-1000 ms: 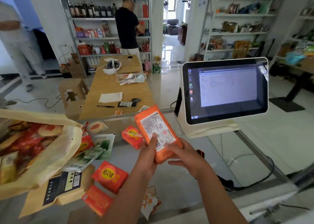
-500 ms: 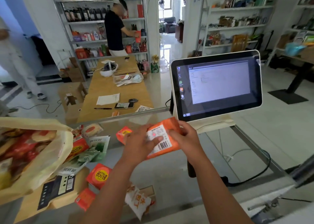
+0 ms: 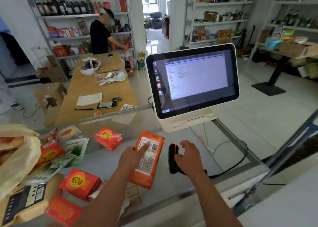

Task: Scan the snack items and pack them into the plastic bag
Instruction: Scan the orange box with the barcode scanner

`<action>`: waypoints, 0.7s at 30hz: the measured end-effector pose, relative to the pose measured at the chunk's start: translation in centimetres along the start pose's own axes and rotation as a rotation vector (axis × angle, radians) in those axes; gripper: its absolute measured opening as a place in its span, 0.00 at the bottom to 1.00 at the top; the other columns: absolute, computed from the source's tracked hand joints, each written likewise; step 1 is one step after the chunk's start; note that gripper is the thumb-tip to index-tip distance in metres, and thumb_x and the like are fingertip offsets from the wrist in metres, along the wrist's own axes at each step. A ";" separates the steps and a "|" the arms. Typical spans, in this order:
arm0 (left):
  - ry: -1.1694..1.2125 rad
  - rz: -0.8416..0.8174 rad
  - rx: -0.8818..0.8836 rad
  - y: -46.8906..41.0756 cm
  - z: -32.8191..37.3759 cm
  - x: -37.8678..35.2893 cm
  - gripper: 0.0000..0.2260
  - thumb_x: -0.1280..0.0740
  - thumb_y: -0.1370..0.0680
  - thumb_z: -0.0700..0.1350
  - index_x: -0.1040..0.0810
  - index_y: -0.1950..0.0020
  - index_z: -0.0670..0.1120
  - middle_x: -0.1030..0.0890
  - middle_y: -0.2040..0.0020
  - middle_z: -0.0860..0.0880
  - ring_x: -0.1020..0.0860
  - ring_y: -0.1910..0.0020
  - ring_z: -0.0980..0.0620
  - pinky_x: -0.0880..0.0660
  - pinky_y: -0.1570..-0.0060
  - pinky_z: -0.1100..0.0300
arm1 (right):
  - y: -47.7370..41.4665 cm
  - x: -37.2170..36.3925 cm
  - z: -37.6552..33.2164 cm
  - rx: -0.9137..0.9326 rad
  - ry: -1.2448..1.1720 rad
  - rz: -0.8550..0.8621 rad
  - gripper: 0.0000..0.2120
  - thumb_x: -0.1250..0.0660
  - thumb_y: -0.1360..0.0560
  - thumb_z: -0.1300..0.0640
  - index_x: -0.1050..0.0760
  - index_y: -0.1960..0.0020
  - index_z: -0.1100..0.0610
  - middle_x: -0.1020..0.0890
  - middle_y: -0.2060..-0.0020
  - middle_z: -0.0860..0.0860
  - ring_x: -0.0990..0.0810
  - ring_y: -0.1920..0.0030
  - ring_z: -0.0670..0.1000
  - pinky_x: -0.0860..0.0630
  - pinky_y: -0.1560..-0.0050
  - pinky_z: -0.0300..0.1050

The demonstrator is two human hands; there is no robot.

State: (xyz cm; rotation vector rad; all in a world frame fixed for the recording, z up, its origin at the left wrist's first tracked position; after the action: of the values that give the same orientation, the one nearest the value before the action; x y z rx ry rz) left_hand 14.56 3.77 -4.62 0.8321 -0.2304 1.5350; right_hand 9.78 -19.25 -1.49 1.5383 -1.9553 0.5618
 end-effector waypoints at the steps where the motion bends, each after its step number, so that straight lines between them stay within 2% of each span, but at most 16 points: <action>1: -0.018 -0.005 -0.005 -0.3 0.3 -0.4 0.31 0.38 0.32 0.73 0.19 0.55 0.45 0.16 0.57 0.46 0.18 0.58 0.47 0.23 0.49 0.53 | 0.2 -0.7 0.9 -0.035 0.034 -0.071 0.24 0.32 0.27 0.59 0.33 0.33 0.56 0.28 0.39 0.54 0.30 0.37 0.53 0.31 0.37 0.45; 3: -0.035 -0.007 -0.011 -0.9 0.7 -1.1 0.33 0.39 0.34 0.75 0.20 0.54 0.46 0.16 0.57 0.47 0.18 0.58 0.48 0.22 0.49 0.53 | 0.9 -1.8 2.1 -0.079 0.100 -0.196 0.27 0.31 0.29 0.57 0.35 0.32 0.57 0.29 0.38 0.54 0.30 0.36 0.54 0.30 0.36 0.49; 5: -0.068 -0.008 0.000 -1.2 0.6 -2.0 0.33 0.38 0.36 0.75 0.21 0.52 0.46 0.16 0.57 0.48 0.18 0.58 0.48 0.22 0.49 0.52 | 1.6 -2.6 2.2 -0.017 0.320 -0.277 0.27 0.30 0.30 0.54 0.35 0.34 0.56 0.30 0.39 0.54 0.29 0.37 0.55 0.29 0.38 0.51; 8: -0.161 0.002 0.006 -1.1 0.1 -3.1 0.31 0.37 0.31 0.73 0.22 0.49 0.46 0.17 0.54 0.47 0.19 0.57 0.48 0.24 0.54 0.55 | 2.2 -3.1 2.2 0.085 0.561 -0.234 0.28 0.32 0.30 0.56 0.39 0.33 0.55 0.32 0.38 0.52 0.31 0.38 0.54 0.30 0.40 0.48; 10: -0.188 0.011 0.012 -1.1 -0.2 -3.2 0.32 0.39 0.30 0.73 0.22 0.49 0.46 0.18 0.54 0.47 0.20 0.58 0.49 0.27 0.58 0.57 | 2.1 -2.9 2.2 0.104 0.532 -0.157 0.25 0.34 0.29 0.60 0.37 0.34 0.55 0.31 0.39 0.53 0.28 0.41 0.53 0.28 0.45 0.46; 12: -0.191 0.006 0.011 -1.0 -0.2 -3.3 0.31 0.39 0.30 0.73 0.23 0.48 0.46 0.19 0.55 0.48 0.20 0.61 0.51 0.27 0.61 0.58 | 1.8 -2.5 2.2 0.108 0.448 -0.164 0.21 0.33 0.29 0.61 0.34 0.38 0.56 0.28 0.43 0.53 0.25 0.45 0.52 0.26 0.48 0.45; 16: -0.170 -0.006 0.024 -1.0 -0.3 -3.3 0.30 0.39 0.29 0.72 0.24 0.46 0.46 0.18 0.53 0.48 0.19 0.59 0.50 0.24 0.56 0.56 | 1.1 -0.3 1.6 0.149 0.319 -0.196 0.14 0.31 0.31 0.57 0.28 0.46 0.56 0.25 0.51 0.51 0.23 0.50 0.51 0.26 0.52 0.40; 19: -0.194 0.007 0.003 -0.8 0.0 -3.3 0.28 0.40 0.27 0.70 0.24 0.45 0.47 0.18 0.53 0.48 0.20 0.59 0.51 0.26 0.58 0.58 | 1.1 1.7 0.6 0.199 0.301 -0.197 0.09 0.31 0.32 0.55 0.28 0.54 0.53 0.24 0.60 0.48 0.22 0.56 0.49 0.24 0.55 0.42; 21: -0.242 0.063 -0.038 -0.3 0.8 -2.8 0.25 0.41 0.26 0.69 0.25 0.47 0.48 0.18 0.52 0.49 0.20 0.59 0.52 0.26 0.58 0.58 | 1.2 2.6 -0.1 0.198 0.237 -0.225 0.08 0.30 0.32 0.55 0.28 0.56 0.51 0.24 0.64 0.46 0.22 0.59 0.47 0.23 0.56 0.41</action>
State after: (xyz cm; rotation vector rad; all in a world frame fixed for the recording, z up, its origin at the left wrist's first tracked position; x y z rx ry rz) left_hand 14.90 1.13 -5.82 0.9892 -0.4649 1.4820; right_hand 8.22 -20.79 0.41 1.6990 -1.5640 0.8188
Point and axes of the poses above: each hand's wrist, its own y-axis away from the middle knuckle, its own x-axis out of the back of the hand, z = x × y, the point moved 6 cm from there along -y, towards the middle knuckle
